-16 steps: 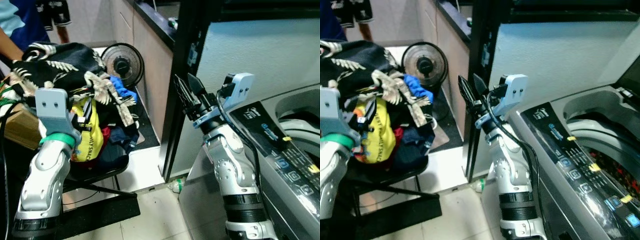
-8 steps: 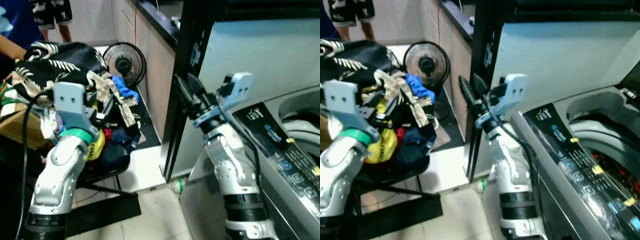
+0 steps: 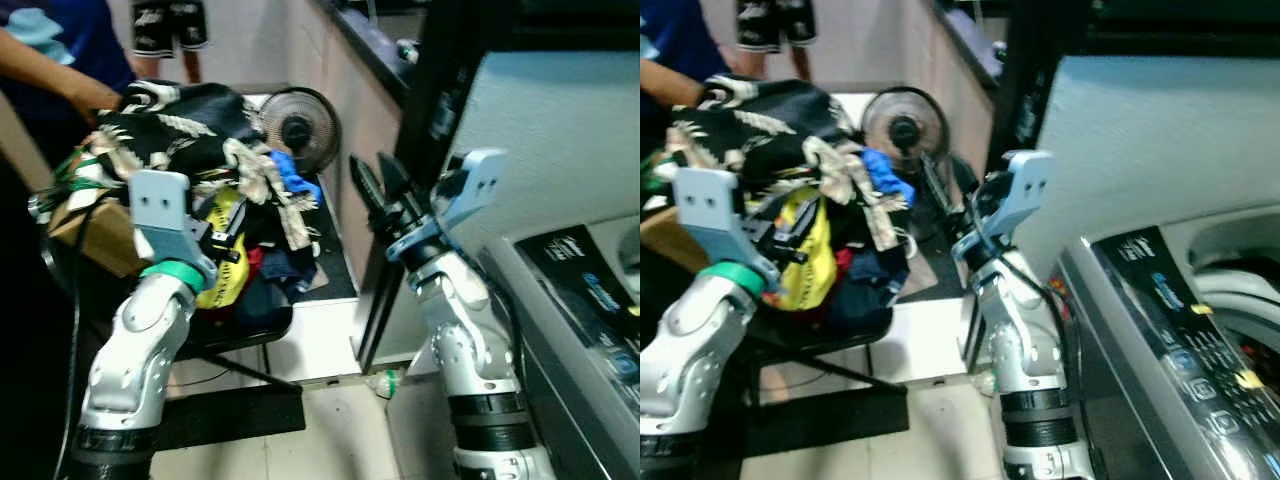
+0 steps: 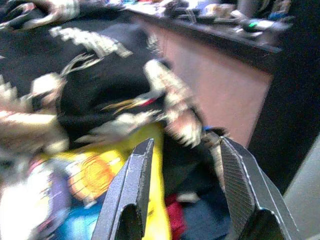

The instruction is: Clothes washing

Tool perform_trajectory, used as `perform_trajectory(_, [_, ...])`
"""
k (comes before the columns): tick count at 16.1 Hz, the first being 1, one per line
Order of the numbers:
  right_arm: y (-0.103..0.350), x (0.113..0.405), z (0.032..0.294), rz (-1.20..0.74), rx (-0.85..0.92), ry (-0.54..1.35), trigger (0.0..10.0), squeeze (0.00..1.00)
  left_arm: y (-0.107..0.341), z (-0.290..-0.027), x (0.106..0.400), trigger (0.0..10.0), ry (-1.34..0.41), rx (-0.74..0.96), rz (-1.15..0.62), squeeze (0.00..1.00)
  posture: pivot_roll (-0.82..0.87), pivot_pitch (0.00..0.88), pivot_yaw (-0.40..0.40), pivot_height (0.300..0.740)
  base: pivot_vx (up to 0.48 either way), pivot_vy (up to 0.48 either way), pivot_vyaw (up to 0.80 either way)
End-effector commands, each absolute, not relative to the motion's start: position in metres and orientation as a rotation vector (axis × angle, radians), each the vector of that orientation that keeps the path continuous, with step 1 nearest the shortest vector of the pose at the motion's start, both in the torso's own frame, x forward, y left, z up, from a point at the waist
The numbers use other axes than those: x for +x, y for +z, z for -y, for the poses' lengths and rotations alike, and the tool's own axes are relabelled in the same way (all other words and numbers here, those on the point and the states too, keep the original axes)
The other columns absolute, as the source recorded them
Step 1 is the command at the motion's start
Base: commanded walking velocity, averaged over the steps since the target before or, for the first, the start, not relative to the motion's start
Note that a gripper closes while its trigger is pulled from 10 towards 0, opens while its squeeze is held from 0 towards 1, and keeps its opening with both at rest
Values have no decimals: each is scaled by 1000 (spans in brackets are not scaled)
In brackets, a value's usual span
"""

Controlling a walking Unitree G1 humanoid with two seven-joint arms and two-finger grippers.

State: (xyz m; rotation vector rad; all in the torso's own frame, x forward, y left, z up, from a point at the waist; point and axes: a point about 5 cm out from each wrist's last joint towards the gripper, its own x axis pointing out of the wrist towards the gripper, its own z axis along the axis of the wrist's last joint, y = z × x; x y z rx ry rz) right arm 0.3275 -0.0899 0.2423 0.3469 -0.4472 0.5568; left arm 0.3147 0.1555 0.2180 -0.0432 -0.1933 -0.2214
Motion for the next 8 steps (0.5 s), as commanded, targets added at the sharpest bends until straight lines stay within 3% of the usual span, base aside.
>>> perform_trajectory(1, [240, 325, 93, 448, 333, 544, 10000, 0, 215, -155, 317, 10000, -210, -32, 171, 0, 17, 0, 24, 740, 0, 0, 794])
perform_trajectory(8, [238, 324, 96, 446, 331, 529, 10000, 0, 219, -150, 313, 10000, -243, -53, 194, 0, 19, 0, 19, 740, 0, 0, 794])
